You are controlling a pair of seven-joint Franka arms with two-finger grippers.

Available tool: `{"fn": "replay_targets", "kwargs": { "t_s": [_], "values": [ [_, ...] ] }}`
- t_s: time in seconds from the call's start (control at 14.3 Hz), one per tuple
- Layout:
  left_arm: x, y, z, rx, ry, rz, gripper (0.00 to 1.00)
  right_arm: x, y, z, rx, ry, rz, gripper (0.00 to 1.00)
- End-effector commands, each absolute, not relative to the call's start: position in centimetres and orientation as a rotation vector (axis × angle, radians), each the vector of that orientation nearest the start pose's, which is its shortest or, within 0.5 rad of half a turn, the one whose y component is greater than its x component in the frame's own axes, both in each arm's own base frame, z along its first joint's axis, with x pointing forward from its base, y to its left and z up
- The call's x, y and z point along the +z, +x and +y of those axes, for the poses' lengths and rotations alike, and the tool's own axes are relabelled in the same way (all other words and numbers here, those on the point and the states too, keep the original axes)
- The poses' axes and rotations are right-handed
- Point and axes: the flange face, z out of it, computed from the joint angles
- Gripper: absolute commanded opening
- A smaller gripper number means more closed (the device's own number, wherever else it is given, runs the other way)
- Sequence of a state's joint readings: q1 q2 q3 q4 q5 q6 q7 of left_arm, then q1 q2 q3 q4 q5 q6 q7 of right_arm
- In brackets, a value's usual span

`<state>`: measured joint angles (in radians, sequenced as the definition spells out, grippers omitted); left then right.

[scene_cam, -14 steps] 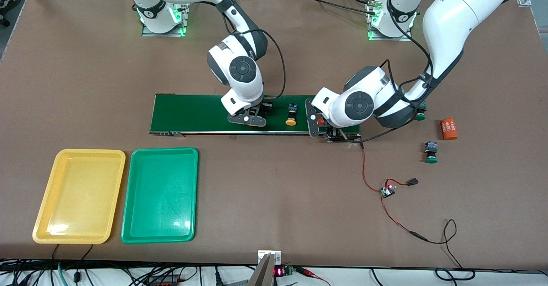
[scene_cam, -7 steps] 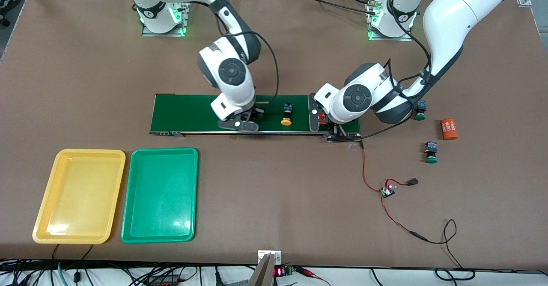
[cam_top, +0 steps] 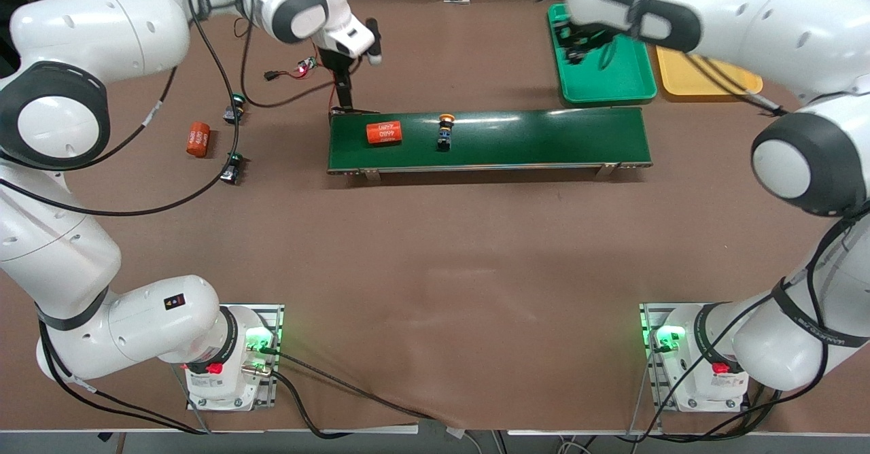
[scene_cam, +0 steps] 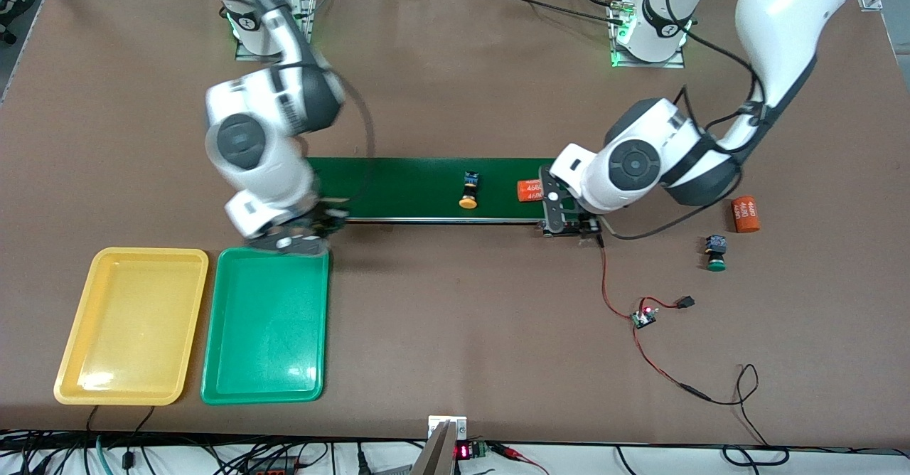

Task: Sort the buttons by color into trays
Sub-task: 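Move the yellow button to the yellow tray while the left gripper releases the cylinder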

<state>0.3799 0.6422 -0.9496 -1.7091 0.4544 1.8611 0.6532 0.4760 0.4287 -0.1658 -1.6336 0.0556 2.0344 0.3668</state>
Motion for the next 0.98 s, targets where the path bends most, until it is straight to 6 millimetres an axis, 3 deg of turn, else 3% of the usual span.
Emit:
{"fn": "replay_targets", "kwargs": {
  "t_s": [0.0,0.21,0.35,0.56,0.7,0.84,0.91],
  "values": [
    [35.9,59.9,-21.7,0.379,-2.595,1.769,1.0,37.4,65.5,12.0,0.076,-3.169,-0.02,0.0],
    [36.6,61.5,-15.3,0.404,-2.715,1.426,1.0,35.3,67.4,0.0,0.051,-3.233,-0.213,0.0],
    [36.7,62.3,-10.8,0.416,-2.862,1.179,1.0,33.1,68.7,-5.0,-0.074,-3.259,-0.292,0.01],
    [37.4,62.9,-3.2,0.4,-3.037,0.829,1.0,28.9,69.7,-8.7,-0.163,-3.289,-0.302,0.02],
    [37.7,62.3,1.1,0.392,-3.055,0.685,1.0,26.1,70.0,-11.1,-0.213,-3.305,-0.368,0.04],
    [36.3,61.4,6.1,0.359,-3.041,0.55,1.0,23.8,70.1,-12.1,-0.252,-3.316,-0.409,0.06],
    [34.6,60.7,8.4,0.345,-3.038,0.496,1.0,22.8,70.1,-12.5,-0.264,-3.32,-0.407,0.08]
  ]
}}
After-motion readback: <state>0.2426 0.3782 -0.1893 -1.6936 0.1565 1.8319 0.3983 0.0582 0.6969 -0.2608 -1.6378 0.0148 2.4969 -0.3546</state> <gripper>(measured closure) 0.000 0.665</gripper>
